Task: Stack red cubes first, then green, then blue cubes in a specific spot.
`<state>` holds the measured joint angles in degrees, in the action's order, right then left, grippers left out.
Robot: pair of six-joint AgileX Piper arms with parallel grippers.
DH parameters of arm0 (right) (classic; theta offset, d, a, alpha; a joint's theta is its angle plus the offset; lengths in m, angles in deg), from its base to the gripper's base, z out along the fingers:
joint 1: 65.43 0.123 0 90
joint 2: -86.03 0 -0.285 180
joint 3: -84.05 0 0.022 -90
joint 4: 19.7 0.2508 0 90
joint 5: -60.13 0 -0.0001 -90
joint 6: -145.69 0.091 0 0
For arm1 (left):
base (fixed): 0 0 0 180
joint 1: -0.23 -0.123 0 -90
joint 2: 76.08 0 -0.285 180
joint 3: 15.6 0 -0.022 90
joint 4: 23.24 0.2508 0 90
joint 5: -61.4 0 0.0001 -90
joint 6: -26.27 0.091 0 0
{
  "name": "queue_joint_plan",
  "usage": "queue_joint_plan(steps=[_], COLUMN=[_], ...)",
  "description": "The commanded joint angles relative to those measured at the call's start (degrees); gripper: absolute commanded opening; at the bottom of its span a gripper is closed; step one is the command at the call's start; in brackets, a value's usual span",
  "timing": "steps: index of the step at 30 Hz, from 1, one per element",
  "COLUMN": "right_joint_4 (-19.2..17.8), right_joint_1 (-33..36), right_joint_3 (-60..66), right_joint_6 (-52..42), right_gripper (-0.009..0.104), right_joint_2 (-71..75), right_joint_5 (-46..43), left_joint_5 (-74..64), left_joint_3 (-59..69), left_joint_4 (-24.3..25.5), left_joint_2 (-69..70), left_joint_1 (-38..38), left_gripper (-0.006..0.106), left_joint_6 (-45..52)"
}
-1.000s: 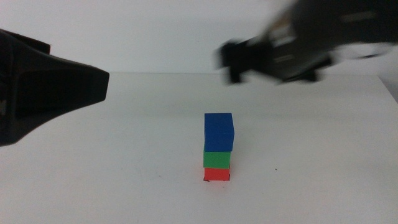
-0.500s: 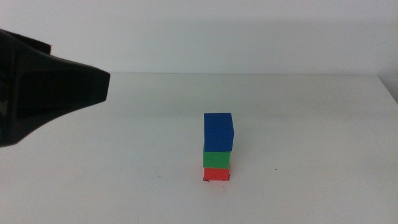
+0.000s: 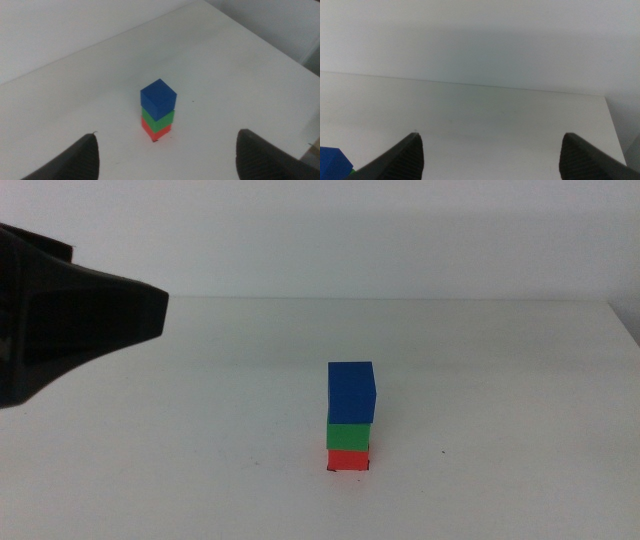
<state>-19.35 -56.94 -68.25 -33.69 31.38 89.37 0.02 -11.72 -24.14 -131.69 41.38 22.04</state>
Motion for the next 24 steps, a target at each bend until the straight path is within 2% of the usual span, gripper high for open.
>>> queue_joint_plan(steps=[1, 3, 7, 13, 15, 19, 22, 24], right_joint_4=[-0.35, -0.35, -0.35, -0.35, -0.03, -2.03, -2.62, -4.49], right_joint_1=[-0.45, -0.45, -0.45, -0.45, -0.45, -0.54, -0.54, -0.54], right_joint_3=[0.11, 0.11, 0.11, 3.04, 7.93, 20.25, 30.75, 36.53], right_joint_6=[-0.62, -0.62, -0.62, -0.62, -0.62, -0.62, -0.62, -0.62], right_gripper=[0.093, 0.093, 0.093, 0.093, 0.093, 0.093, 0.093, 0.093], right_joint_2=[0.27, 0.27, 0.27, 1.10, 4.42, 13.76, 22.60, 28.34], right_joint_5=[-0.59, -0.59, -0.59, -3.26, -9.60, -20.93, -22.76, -22.02], left_joint_5=[0.90, 2.70, 16.24, 25.14, 28.42, 35.42, 35.94, 35.94], left_joint_3=[0.11, 0.79, 7.05, 22.84, 29.58, 43.22, 50.91, 54.57], left_joint_4=[2.11, 4.41, 8.45, 5.95, 5.95, 5.10, 4.93, 2.90], left_joint_2=[0.13, 0.13, 1.41, 7.54, 11.41, 24.19, 34.69, 39.45], left_joint_1=[0.06, -0.04, -0.86, -11.59, -17.13, -27.58, -33.32, -36.28], left_gripper=[0.094, 0.094, 0.094, 0.094, 0.094, 0.094, 0.094, 0.094], left_joint_6=[-0.12, -0.12, -0.12, -0.12, -0.12, -0.12, -0.12, -0.12])
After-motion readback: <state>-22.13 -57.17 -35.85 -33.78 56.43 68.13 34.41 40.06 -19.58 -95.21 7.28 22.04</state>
